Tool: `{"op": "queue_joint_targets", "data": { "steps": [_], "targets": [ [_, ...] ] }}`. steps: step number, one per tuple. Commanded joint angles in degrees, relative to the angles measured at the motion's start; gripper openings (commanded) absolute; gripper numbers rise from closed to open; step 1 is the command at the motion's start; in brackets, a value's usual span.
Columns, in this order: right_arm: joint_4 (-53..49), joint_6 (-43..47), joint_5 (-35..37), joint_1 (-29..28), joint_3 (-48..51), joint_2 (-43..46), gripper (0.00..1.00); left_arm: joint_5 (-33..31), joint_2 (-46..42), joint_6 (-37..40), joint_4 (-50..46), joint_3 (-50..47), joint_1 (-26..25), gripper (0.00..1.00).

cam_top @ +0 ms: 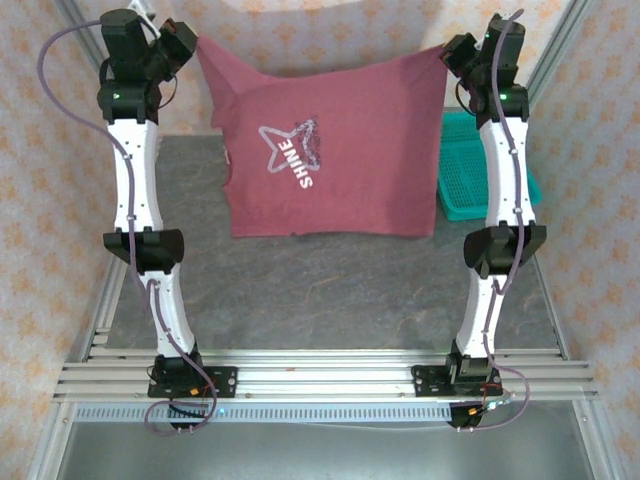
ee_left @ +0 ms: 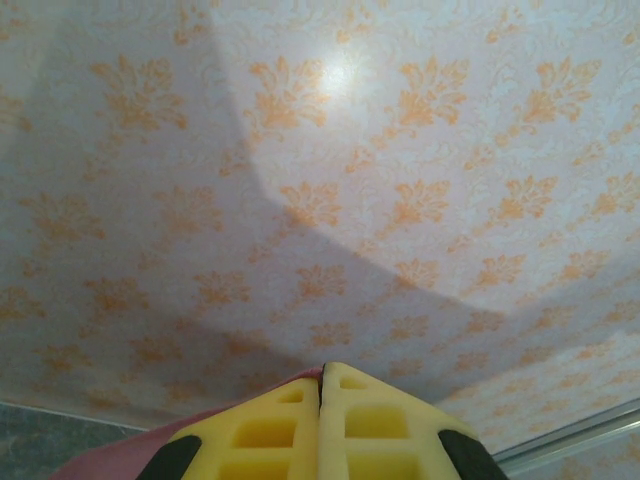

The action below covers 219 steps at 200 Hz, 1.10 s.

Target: Fold and stack the t-shirts

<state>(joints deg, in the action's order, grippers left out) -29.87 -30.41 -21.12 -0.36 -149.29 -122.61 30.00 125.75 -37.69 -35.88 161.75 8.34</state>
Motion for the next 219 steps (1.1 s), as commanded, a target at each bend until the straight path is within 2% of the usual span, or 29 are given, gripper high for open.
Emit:
{"op": "queue_joint_targets", "data": {
  "steps": [1,26,48,62,83,101,119,133,140,150,155,157,161,169,182,184,187,188,202,219],
  "targets": [
    [8.7,-5.2,-3.4,0.8,-6.9,0.2,0.0,1.1,-3.2,0.0,9.4,3.7,3.9,0.0],
    [9.6,-5.4,-4.8,1.4,-6.5,2.1,0.0,2.0,-5.5,-0.1,10.8,4.8,5.8,0.0],
    [6.3,-2.2,-7.1,1.4,-3.2,5.9,0.0,6.0,-8.0,2.5,7.7,4.5,6.1,0.0],
    [4.7,0.2,-9.2,1.4,4.2,11.0,0.0,8.0,-10.6,4.9,2.2,2.8,6.1,0.0],
    [8.3,1.8,-11.5,1.4,25.2,22.1,0.0,9.3,-17.5,11.6,-8.2,-4.3,5.8,0.0],
    [9.3,3.3,-11.8,1.4,44.6,32.9,0.0,8.5,-28.0,14.7,-12.0,-21.4,5.1,0.0],
    [9.6,3.0,-11.0,1.4,64.2,43.5,0.0,6.4,-42.5,14.2,-8.1,-50.4,3.1,0.0],
    [9.0,1.7,-8.6,1.4,79.7,51.6,0.0,3.6,-53.4,10.5,-4.8,-74.3,1.5,0.0],
    [8.0,-0.1,-6.7,1.4,86.9,55.5,0.05,3.8,-57.6,8.5,-4.7,-84.6,1.1,0.0],
    [6.8,-2.8,-5.6,1.4,96.0,61.2,0.12,0.9,-64.0,3.8,-6.9,-97.9,0.7,0.12],
    [5.6,-4.6,-4.5,1.4,99.8,63.7,0.2,-1.2,-67.1,1.6,-8.4,-103.6,0.7,0.24],
    [5.1,-5.2,-4.1,1.4,101.1,64.9,0.25,-1.6,-68.3,0.7,-9.1,-105.6,0.7,0.33],
    [4.4,-6.9,-3.1,1.4,103.9,67.0,0.35,-2.6,-70.6,-0.7,-10.7,-109.1,0.6,0.45],
    [4.3,-9.8,-2.9,1.4,108.7,71.2,0.5,-4.1,-75.4,-3.3,-13.5,-113.7,0.7,0.57],
    [2.8,-13.2,-1.8,1.4,113.3,77.5,0.63,-8.2,-83.4,-7.7,-16.9,-117.2,0.7,0.75],
    [2.6,-13.5,-1.5,1.4,113.8,78.3,0.65,-8.9,-84.4,-8.2,-17.3,-117.3,0.7,0.79],
    [2.0,-13.9,-1.2,1.4,114.2,79.4,0.67,-10.0,-85.5,-8.8,-17.9,-117.2,0.7,0.95],
    [1.8,-14.0,-1.0,1.4,114.3,79.9,0.67,-10.4,-85.9,-9.0,-18.0,-117.0,0.6,0.97],
    [-1.4,-14.0,0.0,1.4,113.8,82.9,0.74,-15.6,-89.4,-9.9,-21.6,-113.7,0.7,1.0],
    [-6.0,-12.0,0.8,1.4,110.9,82.6,0.78,-20.1,-87.3,-8.4,-25.2,-109.0,0.7,1.0]
  ]
}}
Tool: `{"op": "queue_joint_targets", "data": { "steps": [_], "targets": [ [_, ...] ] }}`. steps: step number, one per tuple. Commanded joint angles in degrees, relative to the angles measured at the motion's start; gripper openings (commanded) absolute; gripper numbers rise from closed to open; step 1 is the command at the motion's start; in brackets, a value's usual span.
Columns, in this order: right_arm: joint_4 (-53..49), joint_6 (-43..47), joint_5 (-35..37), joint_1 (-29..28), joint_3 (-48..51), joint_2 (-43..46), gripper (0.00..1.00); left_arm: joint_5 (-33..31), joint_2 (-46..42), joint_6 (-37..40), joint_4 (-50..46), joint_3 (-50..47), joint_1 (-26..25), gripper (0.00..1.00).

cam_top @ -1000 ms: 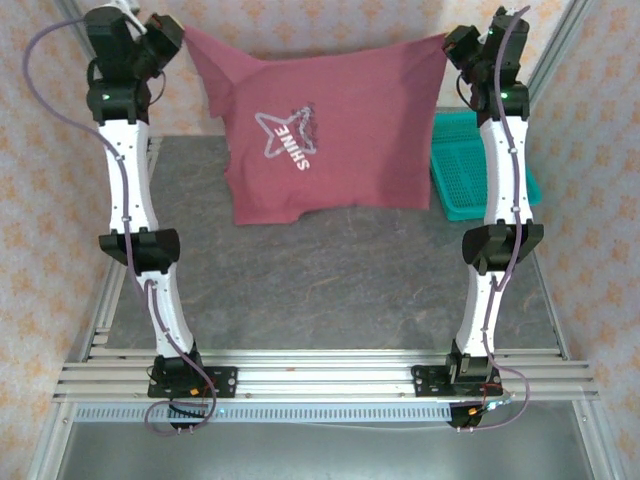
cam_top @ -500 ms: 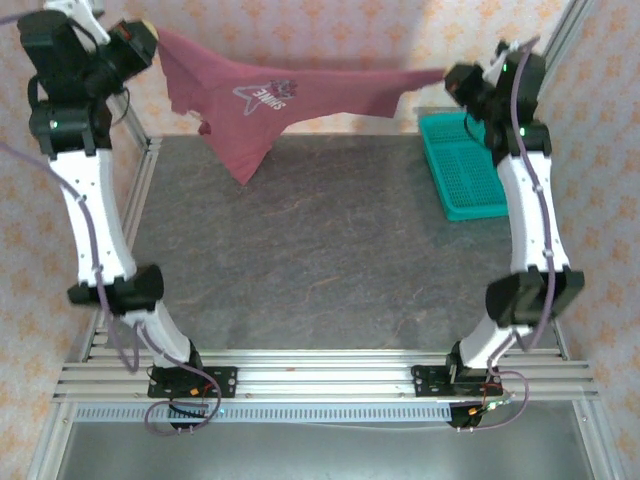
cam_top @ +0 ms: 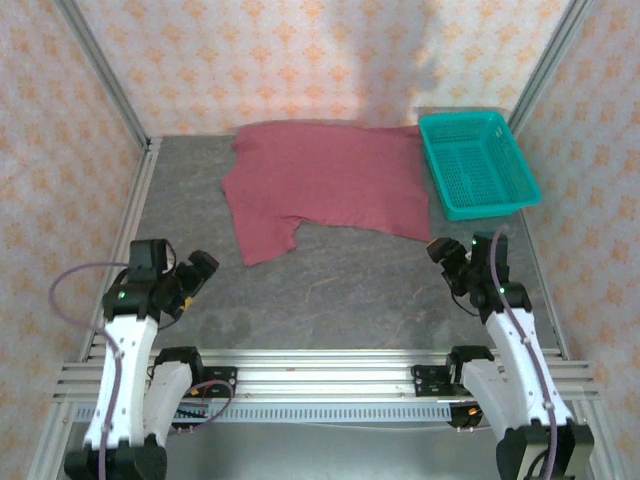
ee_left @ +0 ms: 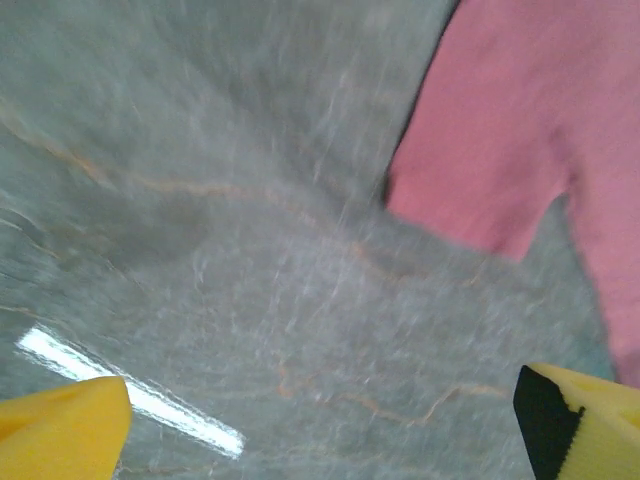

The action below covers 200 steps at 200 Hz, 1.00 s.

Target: Fold and stack the t-shirts

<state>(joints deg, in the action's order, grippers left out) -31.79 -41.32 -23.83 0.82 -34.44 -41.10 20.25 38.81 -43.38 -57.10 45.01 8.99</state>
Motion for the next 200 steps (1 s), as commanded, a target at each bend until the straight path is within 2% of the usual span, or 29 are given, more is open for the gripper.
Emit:
{"op": "queue_joint_targets", "data": {
  "steps": [1,17,26,46,74,103,124,144,200],
  "targets": [
    [-4.2,-1.0,3.4,0.2,-4.1,1.0,0.78,-10.4,-0.1,-2.6,-4.0,8.0,0.0,1.0],
    [-6.6,0.8,3.0,0.2,-7.8,-1.9,0.79,-11.4,4.4,-1.2,-4.0,10.8,0.0,1.0],
    [-6.9,2.3,2.9,0.2,-10.1,-4.1,0.85,-10.1,7.0,0.0,-2.2,12.4,0.0,1.0],
    [-7.1,6.2,2.6,0.2,-15.3,-10.2,0.86,-6.2,11.9,1.0,3.1,14.9,-0.8,1.0],
    [-6.6,10.1,0.8,0.1,-20.4,-21.1,0.86,-2.5,20.2,3.5,9.7,17.3,-6.6,0.99],
    [-6.1,12.3,1.8,-0.6,-24.2,-32.6,0.82,0.0,31.5,5.8,12.6,19.3,-12.1,0.92],
    [-3.8,12.1,2.0,-0.6,-25.1,-38.5,0.78,4.0,38.3,4.1,19.0,18.2,-13.0,0.82],
    [-2.2,12.0,3.3,-0.7,-25.3,-42.8,0.73,3.0,44.0,4.4,19.8,18.6,-13.7,0.75],
    [5.4,9.9,3.7,-0.5,-26.1,-52.5,0.65,4.2,52.8,2.9,25.4,15.4,-13.8,0.73]
  ]
}}
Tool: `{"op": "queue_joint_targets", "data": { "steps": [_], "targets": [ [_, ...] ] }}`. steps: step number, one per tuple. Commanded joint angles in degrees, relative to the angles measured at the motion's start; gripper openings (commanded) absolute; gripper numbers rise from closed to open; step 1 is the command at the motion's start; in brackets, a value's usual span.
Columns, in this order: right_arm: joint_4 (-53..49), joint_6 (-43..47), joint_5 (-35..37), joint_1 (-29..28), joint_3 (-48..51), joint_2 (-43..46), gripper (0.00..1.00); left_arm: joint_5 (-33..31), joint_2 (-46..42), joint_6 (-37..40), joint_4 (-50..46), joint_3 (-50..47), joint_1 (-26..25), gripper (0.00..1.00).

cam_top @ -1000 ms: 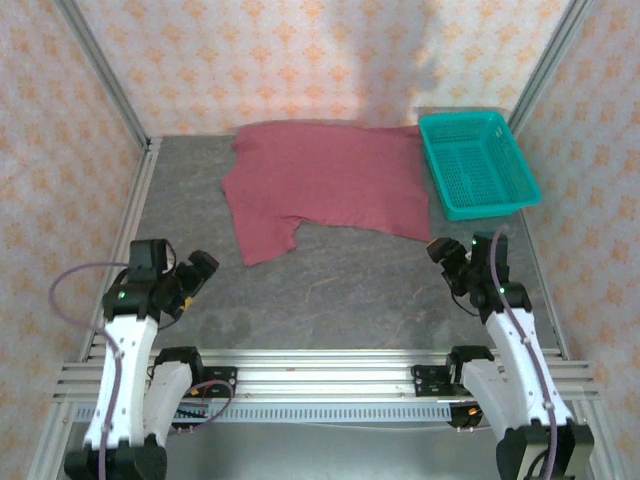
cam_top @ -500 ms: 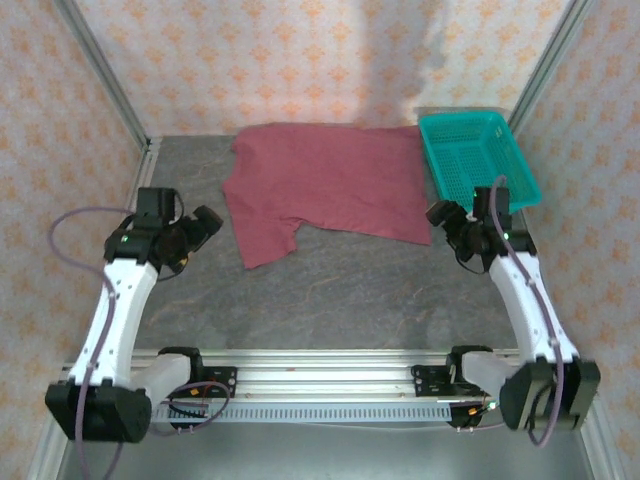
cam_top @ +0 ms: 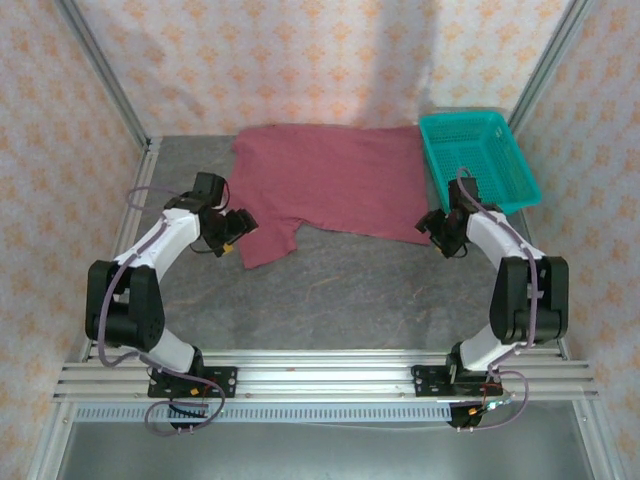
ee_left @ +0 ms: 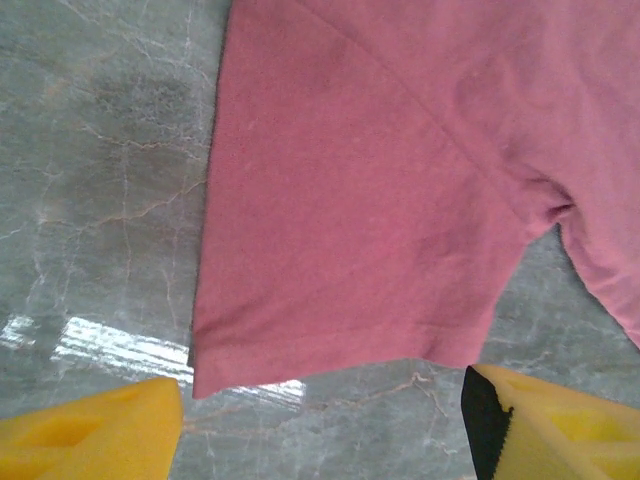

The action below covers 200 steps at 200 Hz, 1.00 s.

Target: Fold and stack the t-shirts

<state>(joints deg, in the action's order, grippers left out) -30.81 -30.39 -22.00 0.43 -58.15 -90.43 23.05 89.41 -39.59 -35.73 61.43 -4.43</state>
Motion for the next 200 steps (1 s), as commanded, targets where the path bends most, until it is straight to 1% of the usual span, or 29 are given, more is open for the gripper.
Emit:
{"op": "queue_joint_targets", "data": {
  "steps": [1,28,52,76,97,107,127,134,144,148,150,162,175,200],
  "targets": [
    [4.5,-1.0,1.9,-0.1,-2.4,-3.5,0.65,1.5,2.4,-0.9,4.1,-1.0,-0.4,0.73],
    [6.1,-1.6,1.6,-0.1,-4.8,-8.2,0.63,1.1,6.4,-0.7,3.9,0.3,-0.7,0.72],
    [6.8,-2.0,1.6,0.1,-6.9,-11.9,0.6,1.1,10.7,0.1,0.4,2.6,-1.3,0.68],
    [6.4,-2.5,2.0,0.1,-8.3,-14.4,0.56,1.0,13.7,-0.7,0.9,2.5,-2.0,0.65],
    [6.2,-3.0,2.8,0.1,-8.4,-15.1,0.54,1.3,16.5,-1.7,3.5,2.5,-3.0,0.57],
    [6.1,-3.0,2.8,0.1,-8.5,-15.6,0.51,1.1,17.9,-1.9,3.4,2.9,-3.5,0.49],
    [5.6,-2.9,2.9,0.1,-8.4,-16.4,0.4,-0.4,19.6,-1.0,2.2,3.6,-4.1,0.34],
    [5.6,-2.9,3.0,0.1,-8.1,-16.5,0.35,-0.9,19.7,-0.5,1.7,3.8,-4.1,0.28],
    [5.6,-2.9,3.3,0.1,-7.6,-16.5,0.27,-1.6,19.7,0.3,0.4,3.9,-4.1,0.16],
    [5.5,-2.8,3.3,0.1,-7.4,-16.5,0.23,-2.0,19.7,0.6,-0.1,3.8,-4.0,0.14],
    [5.5,-2.7,3.3,0.1,-7.3,-16.5,0.21,-2.1,19.6,0.8,-0.4,3.8,-4.0,0.1],
    [4.9,-2.4,3.5,0.1,-7.1,-16.0,0.1,-3.2,19.2,1.9,-1.5,3.2,-4.0,0.0],
    [4.4,-1.9,3.9,0.1,-6.4,-15.1,0.0,-4.2,17.6,2.8,-2.6,1.8,-3.9,0.0],
    [3.4,-1.3,4.6,0.1,-4.1,-12.1,0.0,-6.7,12.8,3.2,-4.3,-2.4,-3.4,0.0]
  ]
}}
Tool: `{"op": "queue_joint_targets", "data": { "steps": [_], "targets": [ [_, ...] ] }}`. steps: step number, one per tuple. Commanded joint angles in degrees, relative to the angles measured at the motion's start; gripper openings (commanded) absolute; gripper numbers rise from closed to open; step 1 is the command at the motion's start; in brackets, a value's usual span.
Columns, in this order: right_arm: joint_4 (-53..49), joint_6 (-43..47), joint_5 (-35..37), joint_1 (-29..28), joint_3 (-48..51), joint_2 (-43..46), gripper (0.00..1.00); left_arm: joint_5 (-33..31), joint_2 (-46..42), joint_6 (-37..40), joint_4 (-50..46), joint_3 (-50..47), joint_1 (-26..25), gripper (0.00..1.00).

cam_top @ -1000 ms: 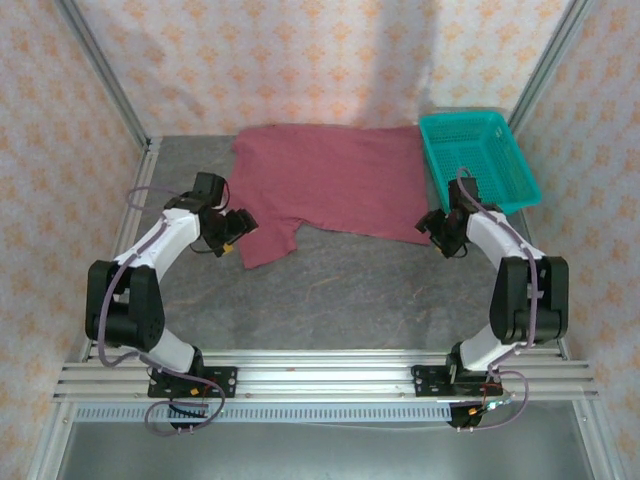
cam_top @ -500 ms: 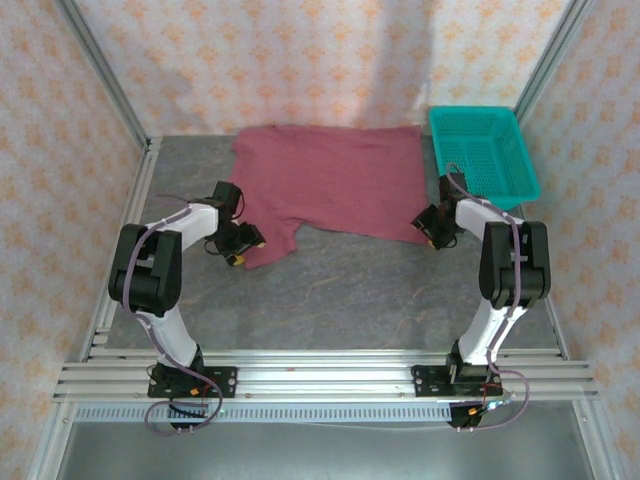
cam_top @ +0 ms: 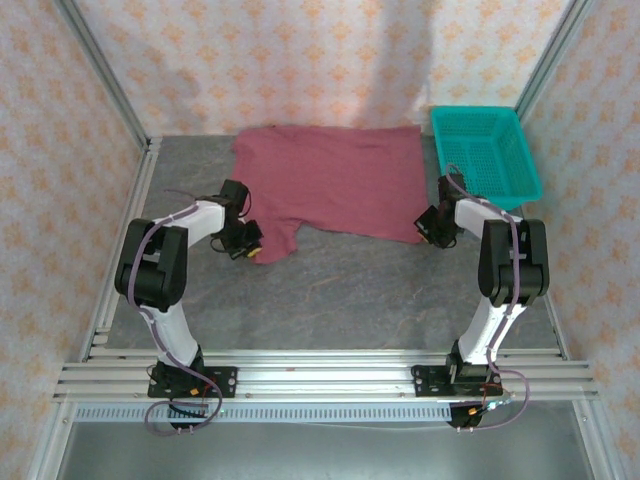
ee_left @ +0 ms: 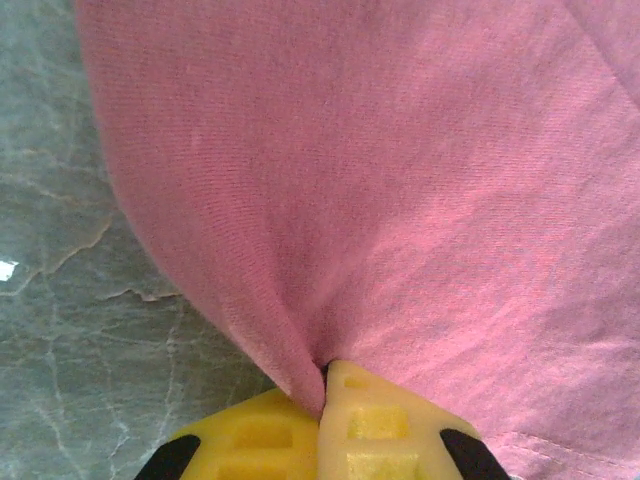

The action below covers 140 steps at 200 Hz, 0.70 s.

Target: Fold and stack the t-shirts

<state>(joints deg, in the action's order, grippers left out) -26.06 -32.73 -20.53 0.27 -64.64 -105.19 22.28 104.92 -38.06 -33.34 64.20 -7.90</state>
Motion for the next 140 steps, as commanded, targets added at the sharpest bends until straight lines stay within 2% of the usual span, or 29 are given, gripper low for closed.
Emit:
{"op": "queue_joint_targets", "data": {
  "steps": [1,35,76,140],
  "targets": [
    [-1.4,1.1,3.2,0.3,2.4,2.7,0.0,-6.0,-2.9,1.6,-6.8,-5.4,0.1,0.0],
    [-3.9,2.7,4.1,0.3,6.0,8.5,0.0,-7.4,-11.4,0.2,-7.6,-11.2,0.3,0.0],
    [-7.2,3.6,4.2,0.3,10.5,15.1,0.0,-6.2,-19.5,-1.2,-9.4,-16.0,0.3,0.0],
    [-10.6,2.6,4.3,0.2,20.9,24.1,0.0,-5.7,-22.2,-1.9,-8.8,-23.0,0.3,0.0]
  ]
}}
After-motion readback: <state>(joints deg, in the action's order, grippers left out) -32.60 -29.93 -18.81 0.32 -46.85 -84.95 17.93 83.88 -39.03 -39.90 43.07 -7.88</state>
